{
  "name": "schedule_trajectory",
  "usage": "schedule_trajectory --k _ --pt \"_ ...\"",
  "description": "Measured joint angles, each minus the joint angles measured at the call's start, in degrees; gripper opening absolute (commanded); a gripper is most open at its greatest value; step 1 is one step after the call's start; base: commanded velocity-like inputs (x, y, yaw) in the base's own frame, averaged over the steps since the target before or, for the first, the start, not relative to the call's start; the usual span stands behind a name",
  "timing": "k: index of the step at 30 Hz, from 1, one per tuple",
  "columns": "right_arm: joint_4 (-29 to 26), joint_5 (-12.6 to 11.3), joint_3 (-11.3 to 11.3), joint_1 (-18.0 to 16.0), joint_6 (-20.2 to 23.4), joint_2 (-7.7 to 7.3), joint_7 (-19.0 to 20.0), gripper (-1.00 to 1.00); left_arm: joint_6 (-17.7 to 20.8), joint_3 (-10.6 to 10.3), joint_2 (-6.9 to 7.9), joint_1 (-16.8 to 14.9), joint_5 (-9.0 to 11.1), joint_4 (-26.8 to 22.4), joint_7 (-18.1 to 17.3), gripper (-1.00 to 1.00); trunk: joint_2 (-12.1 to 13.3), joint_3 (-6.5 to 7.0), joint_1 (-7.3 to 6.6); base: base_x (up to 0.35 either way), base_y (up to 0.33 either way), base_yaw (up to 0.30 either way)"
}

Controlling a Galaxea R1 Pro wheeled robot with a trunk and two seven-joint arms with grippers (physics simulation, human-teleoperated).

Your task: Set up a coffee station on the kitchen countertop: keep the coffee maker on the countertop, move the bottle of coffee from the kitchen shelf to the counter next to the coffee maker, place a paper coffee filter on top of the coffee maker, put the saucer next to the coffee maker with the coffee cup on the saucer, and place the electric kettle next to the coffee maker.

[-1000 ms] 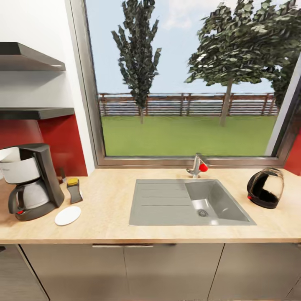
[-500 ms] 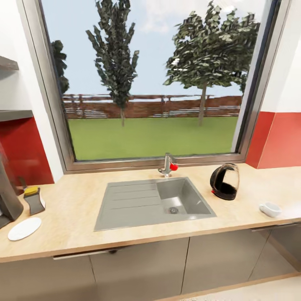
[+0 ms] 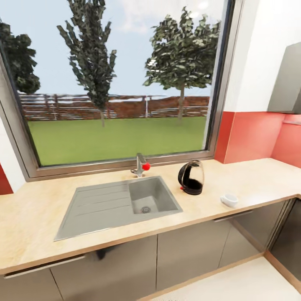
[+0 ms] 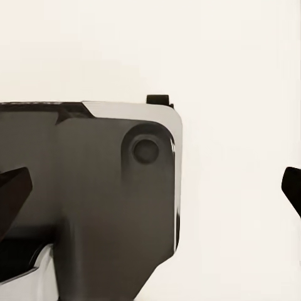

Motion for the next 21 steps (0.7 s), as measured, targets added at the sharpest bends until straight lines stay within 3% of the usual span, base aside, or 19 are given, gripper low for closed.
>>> schedule_trajectory --k 5,15,21 --pt "0.0 0.0 0.0 0.0 0.01 0.0 0.01 1.0 -0.03 -0.06 0.0 0.0 0.01 0.0 0.01 1.0 0.0 -0.33 0.0 0.0 -0.164 -0.205" --pt "0.01 0.0 -0.02 0.0 0.0 -0.02 0.02 1.0 -0.03 -0.08 0.0 0.0 0.02 0.0 0.02 1.0 0.0 -1.08 0.0 -0.006 -0.016 -0.192" --pt "0.01 0.0 0.0 0.0 0.01 -0.07 0.03 1.0 -0.01 -0.08 0.0 0.01 0.05 0.08 0.03 1.0 0.01 -1.54 0.03 -0.268 0.0 -0.191"
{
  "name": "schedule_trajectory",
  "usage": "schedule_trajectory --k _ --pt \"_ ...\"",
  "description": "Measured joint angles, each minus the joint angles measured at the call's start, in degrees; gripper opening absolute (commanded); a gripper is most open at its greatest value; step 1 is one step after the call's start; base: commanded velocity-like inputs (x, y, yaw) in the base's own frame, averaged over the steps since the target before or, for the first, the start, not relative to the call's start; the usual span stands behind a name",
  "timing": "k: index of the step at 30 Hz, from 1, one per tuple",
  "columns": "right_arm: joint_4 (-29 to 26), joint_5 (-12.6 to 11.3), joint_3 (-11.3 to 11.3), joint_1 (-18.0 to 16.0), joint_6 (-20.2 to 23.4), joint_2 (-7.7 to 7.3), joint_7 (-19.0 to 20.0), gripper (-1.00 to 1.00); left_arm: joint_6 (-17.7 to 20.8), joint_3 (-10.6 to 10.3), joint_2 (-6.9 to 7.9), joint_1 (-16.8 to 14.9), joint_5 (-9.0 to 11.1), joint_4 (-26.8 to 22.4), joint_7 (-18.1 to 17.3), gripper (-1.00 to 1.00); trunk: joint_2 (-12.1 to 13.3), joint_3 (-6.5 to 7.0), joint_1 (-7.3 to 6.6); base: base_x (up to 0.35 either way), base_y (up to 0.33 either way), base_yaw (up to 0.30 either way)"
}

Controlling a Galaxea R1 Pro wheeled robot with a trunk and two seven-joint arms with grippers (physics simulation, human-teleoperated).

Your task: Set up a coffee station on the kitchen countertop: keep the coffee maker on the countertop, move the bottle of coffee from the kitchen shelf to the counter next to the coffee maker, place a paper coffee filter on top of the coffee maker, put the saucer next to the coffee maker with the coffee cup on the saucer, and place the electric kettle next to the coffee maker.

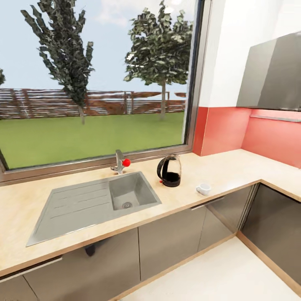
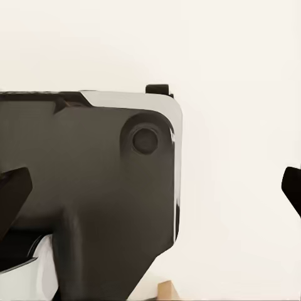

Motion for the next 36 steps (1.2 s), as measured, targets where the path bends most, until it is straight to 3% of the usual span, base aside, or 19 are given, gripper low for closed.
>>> schedule_trajectory --k 7,14,20,23,24,26,30,31,32,35,36 --pt "-0.01 0.0 0.0 0.0 0.01 -0.01 -0.02 1.0 0.01 -0.01 0.01 0.0 -0.03 0.01 0.0 1.0 -0.01 -0.54 0.0 -0.315 0.0 -0.19" --pt "-0.02 0.0 -0.08 0.0 -0.01 -0.01 -0.01 1.0 0.07 0.09 0.09 0.0 -0.01 -0.07 0.0 1.0 -0.01 -1.06 -0.03 -0.068 0.0 -0.174" --pt "-0.07 0.04 0.08 -0.01 -0.11 0.04 -0.02 1.0 -0.14 0.17 0.88 -0.14 -0.05 -0.16 -0.05 1.0 -0.02 -1.15 -0.03 -0.004 0.0 -0.031" --pt "-0.13 0.08 0.1 0.0 -2.38 0.07 -0.01 1.0 -0.59 0.09 1.86 -0.36 -0.43 -0.27 -0.12 1.0 -0.02 -1.16 -0.03 0.0 0.0 -0.003" --pt "-0.2 0.06 0.09 0.02 -4.59 0.08 0.02 1.0 -0.75 0.23 3.1 -0.45 -2.21 -0.39 -0.21 1.0 -0.02 -1.16 -0.03 0.0 0.0 0.0" --pt "-0.23 -0.02 0.05 0.03 -5.83 0.14 0.05 1.0 -0.83 0.14 4.17 -0.59 -5.73 -1.8 -0.27 1.0 -0.01 -1.16 -0.03 0.0 0.0 0.0" --pt "-0.26 -0.21 -0.19 0.03 -6.58 0.21 0.14 1.0 -0.82 0.08 4.39 -0.69 -12.24 -8.44 -0.4 1.0 -0.01 -1.16 -0.03 0.0 0.0 -0.012" --pt "-0.27 -0.28 -0.35 0.03 -6.7 0.25 0.22 1.0 -0.8 0.06 4.25 -0.73 -15.47 -12.86 -0.53 1.0 -0.02 -1.14 -0.03 0.0 0.0 -0.063" --pt "-0.26 -0.3 -0.38 0.03 -6.7 0.25 0.24 1.0 -0.81 0.1 4.22 -0.71 -16.11 -14.21 -0.62 1.0 -0.02 -1.14 -0.03 0.0 0.0 -0.083" --pt "-0.3 -0.33 -0.48 0.03 -6.76 0.26 0.35 1.0 -0.77 0.12 3.39 -0.78 -18.09 -20.84 -1.47 1.0 -0.02 -1.1 -0.03 0.0 0.0 -0.053" --pt "-0.42 -0.31 -0.36 0.02 -6.78 0.47 0.3 1.0 -0.11 0.09 0.48 -1.9 -19.84 -27.23 -7.6 1.0 -0.02 -1.12 -0.04 0.0 0.0 -0.005"
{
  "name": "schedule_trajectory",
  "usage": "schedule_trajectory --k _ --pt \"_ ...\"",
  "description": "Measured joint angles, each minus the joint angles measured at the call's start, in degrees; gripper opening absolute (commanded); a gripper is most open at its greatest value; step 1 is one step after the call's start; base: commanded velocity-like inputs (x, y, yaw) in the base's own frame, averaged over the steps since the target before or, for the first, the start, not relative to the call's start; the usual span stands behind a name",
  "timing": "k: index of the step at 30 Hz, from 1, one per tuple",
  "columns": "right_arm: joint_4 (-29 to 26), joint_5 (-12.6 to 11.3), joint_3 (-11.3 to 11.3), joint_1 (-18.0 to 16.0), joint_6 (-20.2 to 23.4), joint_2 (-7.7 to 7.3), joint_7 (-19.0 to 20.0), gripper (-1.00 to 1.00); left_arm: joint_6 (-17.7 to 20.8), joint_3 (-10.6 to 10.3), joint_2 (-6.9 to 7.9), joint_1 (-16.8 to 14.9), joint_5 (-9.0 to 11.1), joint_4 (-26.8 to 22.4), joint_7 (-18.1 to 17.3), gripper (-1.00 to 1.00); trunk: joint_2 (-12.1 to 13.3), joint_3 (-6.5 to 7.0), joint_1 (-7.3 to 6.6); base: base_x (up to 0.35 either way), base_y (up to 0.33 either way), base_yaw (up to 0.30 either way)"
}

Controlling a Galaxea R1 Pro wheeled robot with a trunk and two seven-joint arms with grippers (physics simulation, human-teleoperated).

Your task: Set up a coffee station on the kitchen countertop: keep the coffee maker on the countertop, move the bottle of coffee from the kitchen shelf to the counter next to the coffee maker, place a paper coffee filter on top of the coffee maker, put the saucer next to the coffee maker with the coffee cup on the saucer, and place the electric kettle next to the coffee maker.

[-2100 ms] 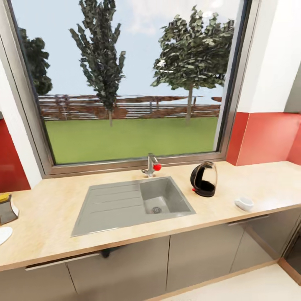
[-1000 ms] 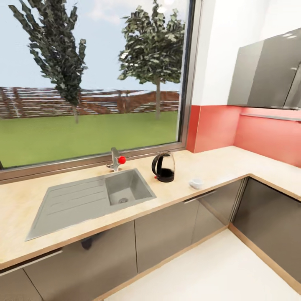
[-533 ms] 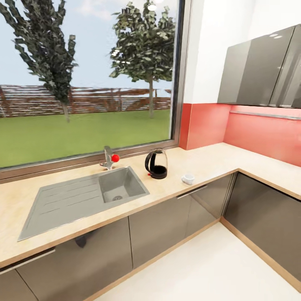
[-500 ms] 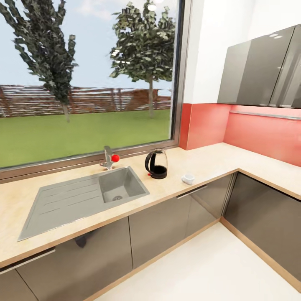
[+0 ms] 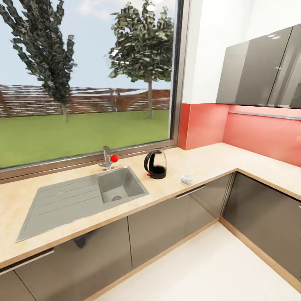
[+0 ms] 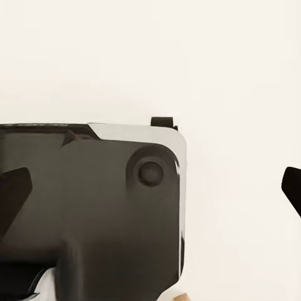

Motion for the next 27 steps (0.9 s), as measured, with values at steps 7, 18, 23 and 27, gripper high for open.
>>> schedule_trajectory --k 7,18,23,27 --pt "-0.02 0.08 0.02 0.01 0.0 0.06 -0.16 1.0 5.33 0.11 -7.27 -21.69 -0.53 -2.69 -8.23 1.0 0.02 0.05 0.01 0.0 0.0 -0.001" --pt "-0.01 0.06 0.09 0.01 0.0 0.06 -0.18 1.0 22.84 0.14 -8.1 -37.53 -0.25 -3.35 -11.59 1.0 0.01 0.04 0.0 0.0 0.0 0.0" --pt "0.04 0.06 0.1 0.01 -0.02 0.06 -0.18 1.0 27.94 0.09 -7.83 -43.68 -0.43 -3.23 -13.86 1.0 0.01 0.04 0.0 0.0 0.0 0.0" --pt "0.06 0.06 0.14 0.01 -0.06 0.06 -0.15 1.0 30.62 0.05 -7.69 -47.16 -0.68 -2.9 -14.28 1.0 0.01 0.04 0.0 0.0 0.0 0.0"
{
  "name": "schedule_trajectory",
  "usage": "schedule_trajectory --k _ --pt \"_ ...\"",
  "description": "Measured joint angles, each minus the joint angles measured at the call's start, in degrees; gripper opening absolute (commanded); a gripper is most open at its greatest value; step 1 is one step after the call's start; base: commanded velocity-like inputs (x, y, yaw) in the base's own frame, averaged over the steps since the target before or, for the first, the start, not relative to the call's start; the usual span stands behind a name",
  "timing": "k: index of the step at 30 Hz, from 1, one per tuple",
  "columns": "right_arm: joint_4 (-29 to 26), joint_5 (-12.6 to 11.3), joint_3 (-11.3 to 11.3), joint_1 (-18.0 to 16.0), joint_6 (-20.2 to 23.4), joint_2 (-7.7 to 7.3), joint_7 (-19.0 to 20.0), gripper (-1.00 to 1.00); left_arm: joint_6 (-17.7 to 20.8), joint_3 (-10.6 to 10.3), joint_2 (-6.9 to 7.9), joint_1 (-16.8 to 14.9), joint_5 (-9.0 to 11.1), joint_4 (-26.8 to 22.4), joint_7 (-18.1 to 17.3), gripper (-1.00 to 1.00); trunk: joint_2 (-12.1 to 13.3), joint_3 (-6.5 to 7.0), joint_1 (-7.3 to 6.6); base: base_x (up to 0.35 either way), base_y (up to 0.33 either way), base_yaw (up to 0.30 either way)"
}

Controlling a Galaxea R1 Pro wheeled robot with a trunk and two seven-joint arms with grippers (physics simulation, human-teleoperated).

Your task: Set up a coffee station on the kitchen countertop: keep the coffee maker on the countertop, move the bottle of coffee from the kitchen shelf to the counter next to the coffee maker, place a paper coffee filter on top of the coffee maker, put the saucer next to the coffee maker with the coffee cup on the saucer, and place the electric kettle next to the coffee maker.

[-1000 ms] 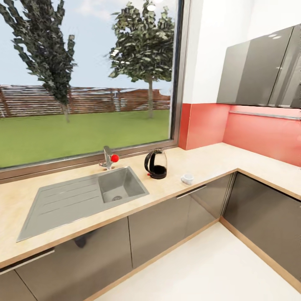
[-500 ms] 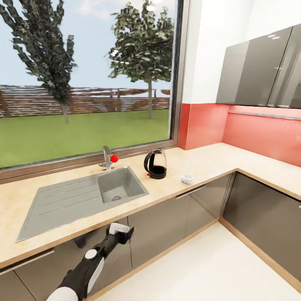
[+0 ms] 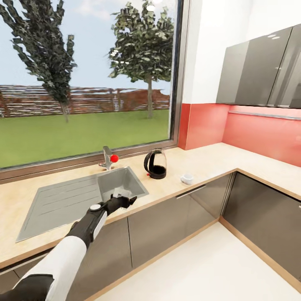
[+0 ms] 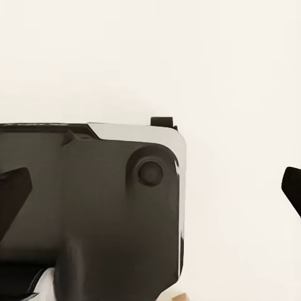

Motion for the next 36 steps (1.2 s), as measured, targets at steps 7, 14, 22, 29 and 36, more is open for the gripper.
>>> schedule_trajectory --k 7,14,22,29,36 --pt "0.01 0.06 0.05 0.0 0.01 0.0 0.04 1.0 3.4 -0.05 2.37 -5.1 -0.06 0.43 -0.21 1.0 0.0 0.0 0.0 0.0 0.0 0.0" --pt "0.06 0.27 0.14 0.0 0.06 0.02 -0.03 1.0 1.72 -0.15 7.33 -6.0 -0.36 3.58 -7.18 1.0 0.0 0.0 0.0 0.0 0.0 0.0" --pt "0.07 0.27 0.1 0.0 0.15 1.18 -0.03 1.0 -1.96 -0.17 9.16 -5.74 -0.65 3.87 -8.61 1.0 -0.01 -0.01 -0.03 0.247 0.0 0.0" --pt "0.08 0.27 0.06 0.0 0.15 1.23 -0.03 1.0 -2.16 -0.17 9.09 -5.73 -0.63 4.62 -8.61 1.0 -0.01 -0.01 -0.03 0.337 0.0 0.0" --pt "0.1 0.27 0.06 0.0 0.15 1.23 -0.03 1.0 -2.32 -0.17 8.99 -5.73 -0.63 5.05 -8.6 1.0 -0.01 -0.01 -0.03 0.338 0.0 0.0"
